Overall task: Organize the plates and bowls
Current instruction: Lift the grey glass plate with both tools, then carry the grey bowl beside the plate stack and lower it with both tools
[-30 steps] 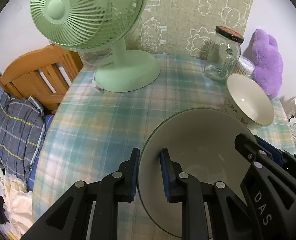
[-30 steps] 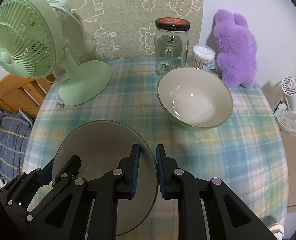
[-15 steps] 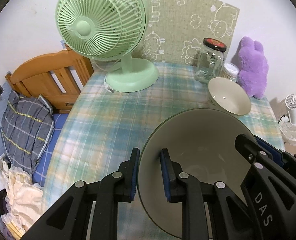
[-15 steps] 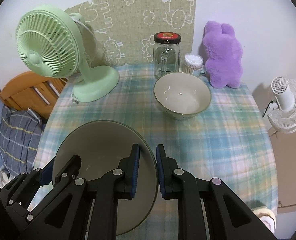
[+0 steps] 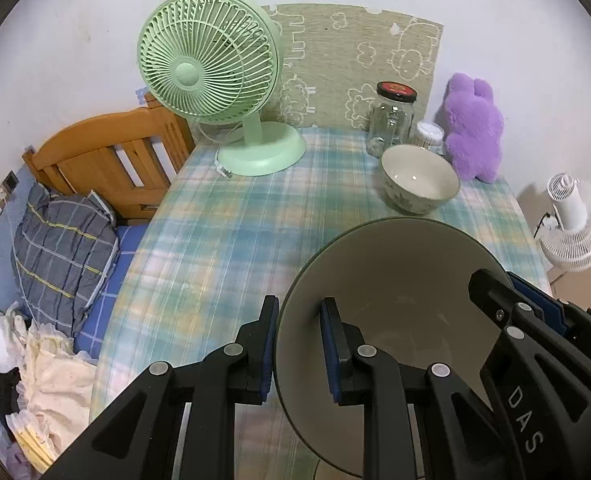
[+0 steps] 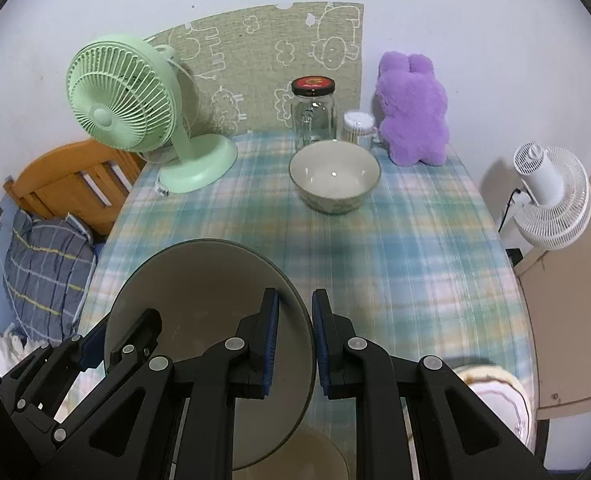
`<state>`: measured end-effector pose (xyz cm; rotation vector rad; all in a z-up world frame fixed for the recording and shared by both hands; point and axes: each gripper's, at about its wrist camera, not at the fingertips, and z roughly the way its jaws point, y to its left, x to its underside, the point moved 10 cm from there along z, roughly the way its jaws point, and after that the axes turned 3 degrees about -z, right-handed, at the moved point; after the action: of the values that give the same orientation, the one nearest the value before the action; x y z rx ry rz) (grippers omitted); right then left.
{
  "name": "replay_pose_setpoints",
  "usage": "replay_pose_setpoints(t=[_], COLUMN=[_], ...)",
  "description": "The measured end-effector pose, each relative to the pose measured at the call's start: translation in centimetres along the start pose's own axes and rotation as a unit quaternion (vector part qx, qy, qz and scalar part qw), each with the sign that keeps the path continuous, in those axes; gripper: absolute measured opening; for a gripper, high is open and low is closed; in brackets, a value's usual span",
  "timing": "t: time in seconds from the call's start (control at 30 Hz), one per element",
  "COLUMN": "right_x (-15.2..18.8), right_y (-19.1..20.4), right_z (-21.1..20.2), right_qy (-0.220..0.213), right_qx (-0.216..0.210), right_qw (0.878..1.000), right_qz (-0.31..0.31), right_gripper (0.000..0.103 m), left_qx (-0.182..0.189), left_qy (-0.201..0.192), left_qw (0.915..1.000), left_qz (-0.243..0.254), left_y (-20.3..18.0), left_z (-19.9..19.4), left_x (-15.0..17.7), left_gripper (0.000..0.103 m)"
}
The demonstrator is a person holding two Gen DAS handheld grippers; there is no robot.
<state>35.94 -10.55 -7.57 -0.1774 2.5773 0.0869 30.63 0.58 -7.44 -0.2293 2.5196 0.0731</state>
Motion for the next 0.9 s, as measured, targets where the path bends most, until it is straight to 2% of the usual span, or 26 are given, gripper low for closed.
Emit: replay_pose_setpoints(t=[0.4,0.6,0.9], right_x=[4.9,7.9,10.8], right_y=[-1.5,-2.2,-2.3], right_z=[-2.7,-2.6,-1.7], right_qy=[0.006,0.024,0.046], right_qx=[0.001,0.004,0.003], right_qw=[1.0,1.0,0.998], right_qz=[-0.01,-0.017,-0.032], right_gripper=[0.02,0.02,0.02], left_qx=[0.002,0.001,0.002], left_qy=[0.015,0.033,0.052], left_qw=[0.9999,0.9994,0.9985], left_qz=[-0.005,-0.008,-0.019], left_y=[-1.3,-1.7,-1.5], left_z=[-2.0,-1.8,-0.9], left_x=[5.2,8.3,11.2], left_gripper=[0.019,0.019,0.019])
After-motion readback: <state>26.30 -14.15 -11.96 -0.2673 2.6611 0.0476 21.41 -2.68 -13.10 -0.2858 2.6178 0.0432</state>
